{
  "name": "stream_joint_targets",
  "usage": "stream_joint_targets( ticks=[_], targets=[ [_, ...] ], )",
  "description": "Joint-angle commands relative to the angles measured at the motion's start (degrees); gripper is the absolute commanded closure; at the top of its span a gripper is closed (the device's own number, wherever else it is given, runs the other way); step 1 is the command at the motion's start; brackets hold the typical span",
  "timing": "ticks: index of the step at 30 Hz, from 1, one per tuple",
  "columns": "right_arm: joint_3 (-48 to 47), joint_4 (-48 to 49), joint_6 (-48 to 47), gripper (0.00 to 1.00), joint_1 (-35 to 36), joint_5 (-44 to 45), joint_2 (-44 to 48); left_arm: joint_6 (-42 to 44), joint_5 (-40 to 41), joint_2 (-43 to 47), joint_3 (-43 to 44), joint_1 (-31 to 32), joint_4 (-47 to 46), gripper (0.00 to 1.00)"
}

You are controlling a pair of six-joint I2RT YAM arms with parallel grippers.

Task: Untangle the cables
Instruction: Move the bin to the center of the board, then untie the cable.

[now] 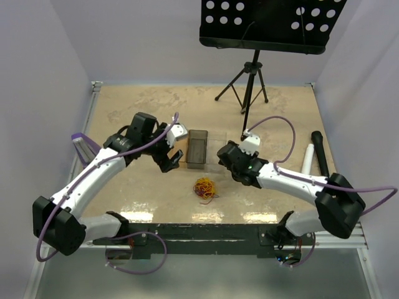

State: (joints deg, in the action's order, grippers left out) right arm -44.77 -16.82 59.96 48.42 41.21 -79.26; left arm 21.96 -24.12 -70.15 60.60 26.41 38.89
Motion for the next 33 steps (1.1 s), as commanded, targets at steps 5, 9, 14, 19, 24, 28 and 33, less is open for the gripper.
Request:
stream_joint_targets(
  ticks=[5, 9, 14, 19, 24, 28, 33],
  targets=[
    [-4.4, -10.1, 10.1, 0.29, 17.4, -0.2, 6.3, 4.4, -4.3, 2.6, -2.2, 3.2, 2.2, 0.04],
    [-4.2, -13.9, 24.0, 0.32, 32.8, -2.4, 0.0, 4.0, -4.8, 2.1, -2.3, 3.2, 1.5, 0.04],
    [-6.8, -15.5, 31.3, 0.36, 41.0, -2.9, -8.6, 3.8, -4.8, 1.8, -2.3, 3.2, 1.4, 0.04],
    [-8.0, -14.6, 32.1, 0.39, 42.3, -2.6, -12.2, 3.7, -4.7, 2.0, -2.9, 3.2, 1.5, 0.05],
    [-6.1, -15.1, 34.5, 0.41, 42.2, -1.3, -9.1, 3.4, -4.4, 2.7, -4.0, 3.1, 0.8, 0.05],
    [-1.7, -12.1, 35.9, 0.42, 40.7, -2.4, -6.4, 2.8, -4.4, 2.6, -4.5, 3.2, 0.0, 0.04],
    [-0.9, -11.0, 37.5, 0.44, 39.2, -2.6, -7.6, 2.4, -4.8, 2.1, -3.9, 3.2, -0.1, 0.04]
  ],
)
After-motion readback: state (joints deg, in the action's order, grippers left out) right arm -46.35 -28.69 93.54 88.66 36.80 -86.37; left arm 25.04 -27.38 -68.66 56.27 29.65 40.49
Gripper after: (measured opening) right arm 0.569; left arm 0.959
